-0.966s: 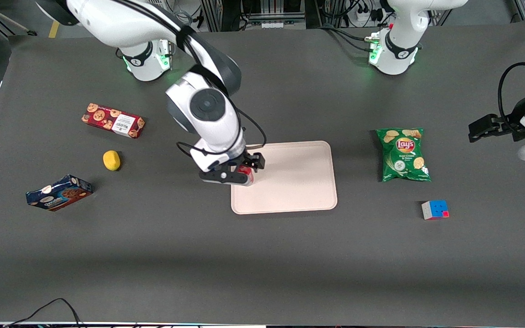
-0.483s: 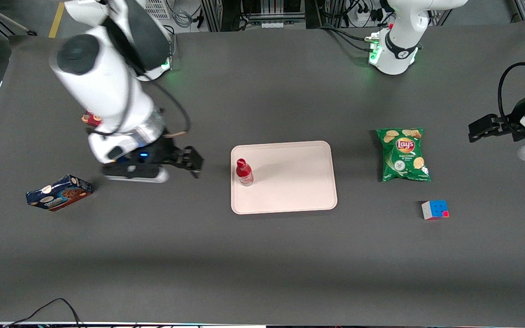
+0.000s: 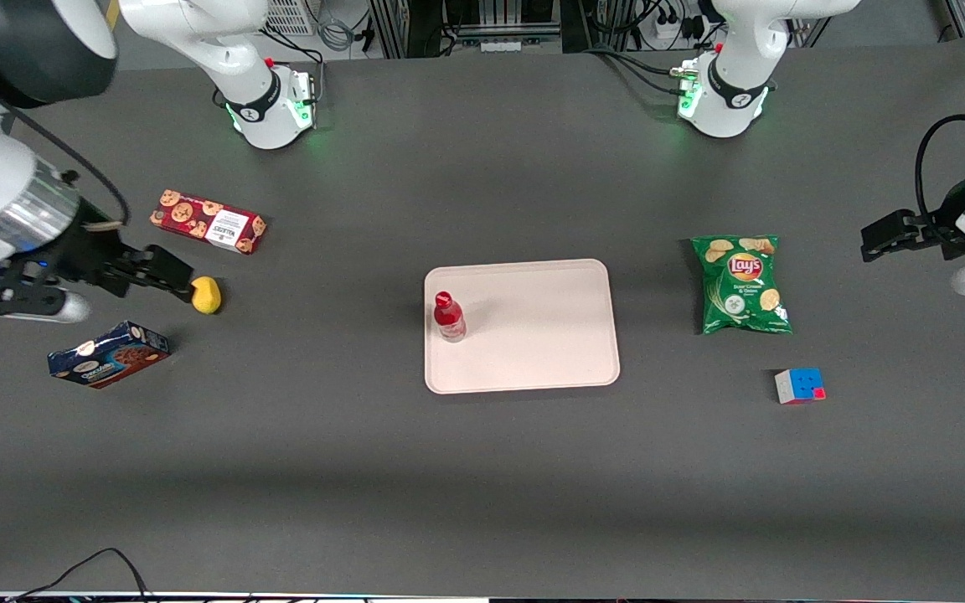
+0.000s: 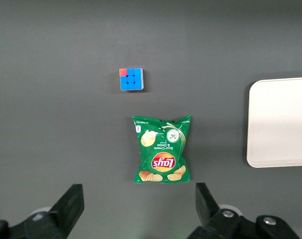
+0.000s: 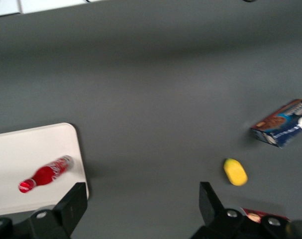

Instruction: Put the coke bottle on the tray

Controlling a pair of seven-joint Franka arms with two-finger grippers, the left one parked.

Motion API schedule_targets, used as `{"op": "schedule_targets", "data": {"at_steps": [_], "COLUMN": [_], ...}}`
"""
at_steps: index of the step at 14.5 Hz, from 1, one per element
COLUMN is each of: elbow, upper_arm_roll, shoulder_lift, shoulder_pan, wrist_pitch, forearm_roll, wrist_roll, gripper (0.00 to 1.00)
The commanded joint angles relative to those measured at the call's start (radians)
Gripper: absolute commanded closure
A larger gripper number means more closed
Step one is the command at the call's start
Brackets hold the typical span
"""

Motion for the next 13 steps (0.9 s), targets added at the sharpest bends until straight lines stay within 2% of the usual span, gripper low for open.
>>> {"op": "schedule_targets", "data": {"at_steps": [1, 7, 13], "elbow": [-0.078, -0.324, -0.362], "upper_arm_roll": [-0.078, -0.126, -0.144], "shoulder_lift": [-0.08, -0.238, -0.261], "shoulder_pan": [0.001, -0.023, -0.027], "wrist_pitch": [-0.042, 0.041, 0.046], "forearm_roll": [0.027, 0.029, 0.03], "wrist_roll": [-0.087, -0.188, -0.248], "gripper": [0.0, 0.0, 0.0]}}
